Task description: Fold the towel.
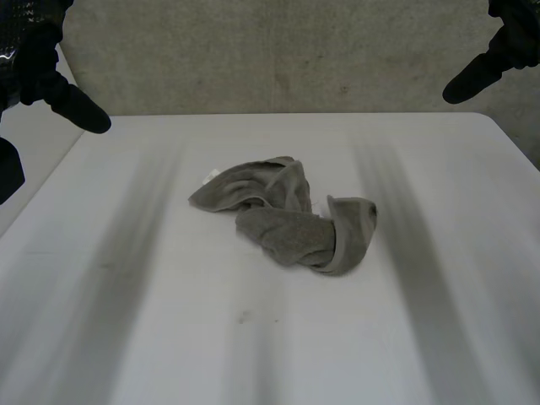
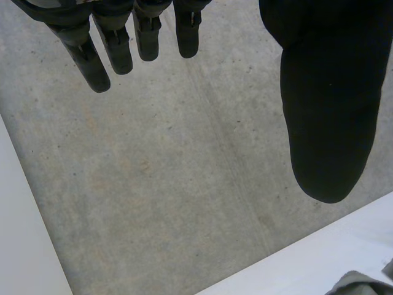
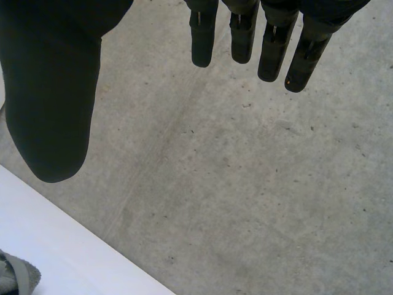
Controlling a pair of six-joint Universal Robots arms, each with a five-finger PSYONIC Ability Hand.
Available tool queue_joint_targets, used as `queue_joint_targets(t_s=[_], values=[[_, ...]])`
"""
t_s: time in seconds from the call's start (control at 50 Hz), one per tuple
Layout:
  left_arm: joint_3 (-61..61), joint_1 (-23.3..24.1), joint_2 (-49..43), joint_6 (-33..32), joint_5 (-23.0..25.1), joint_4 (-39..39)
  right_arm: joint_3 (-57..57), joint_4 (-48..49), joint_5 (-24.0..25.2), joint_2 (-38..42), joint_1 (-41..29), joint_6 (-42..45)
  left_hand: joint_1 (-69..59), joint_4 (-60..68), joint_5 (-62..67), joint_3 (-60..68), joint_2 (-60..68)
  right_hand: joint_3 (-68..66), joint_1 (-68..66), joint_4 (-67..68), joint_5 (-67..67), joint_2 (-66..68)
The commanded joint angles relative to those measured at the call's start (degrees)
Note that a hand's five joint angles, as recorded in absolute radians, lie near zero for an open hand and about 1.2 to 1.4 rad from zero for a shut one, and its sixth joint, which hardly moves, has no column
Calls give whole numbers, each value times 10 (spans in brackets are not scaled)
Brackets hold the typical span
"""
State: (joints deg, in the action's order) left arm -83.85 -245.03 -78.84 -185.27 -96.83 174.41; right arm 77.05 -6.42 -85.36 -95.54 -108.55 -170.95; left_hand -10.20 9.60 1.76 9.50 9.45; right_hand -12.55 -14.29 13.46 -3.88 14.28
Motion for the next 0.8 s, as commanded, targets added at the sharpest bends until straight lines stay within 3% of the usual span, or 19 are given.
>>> queue_joint_targets(t_s=[0.02, 0.16, 0.36, 0.42, 0.52, 0.66, 0.8], values=[[-1, 1, -1, 0, 0, 1, 0, 1, 2, 1, 0, 0, 2, 4, -18, 5, 5, 26, 43, -35, 39, -43], [-9, 3, -18, 0, 2, 32, 1, 4, 13, 11, -4, -1, -8, 14, -7, 15, 16, 26, 43, -35, 39, -43], [-3, 10, -141, -1, 35, 69, 2, -16, 121, 121, -9, 51, -61, 67, 45, 68, 68, 26, 43, -35, 39, -43], [2, 10, -199, -1, 60, 73, 0, -20, 125, 145, -18, 63, -96, 102, 80, 103, 103, 26, 43, -35, 39, -43], [20, 10, -294, -1, 92, 88, -15, -25, 125, 253, -73, 105, -106, 112, 91, 113, 114, 26, 43, -35, 39, -43], [55, 12, -440, -1, 136, 172, -20, -4, 129, 347, -85, 184, -126, 132, 111, 133, 134, 26, 43, -35, 39, -43], [72, 12, -515, -2, 183, 249, -8, 103, 119, 422, -98, 229, -194, 200, 178, 201, 201, 26, 43, -35, 39, -43]])
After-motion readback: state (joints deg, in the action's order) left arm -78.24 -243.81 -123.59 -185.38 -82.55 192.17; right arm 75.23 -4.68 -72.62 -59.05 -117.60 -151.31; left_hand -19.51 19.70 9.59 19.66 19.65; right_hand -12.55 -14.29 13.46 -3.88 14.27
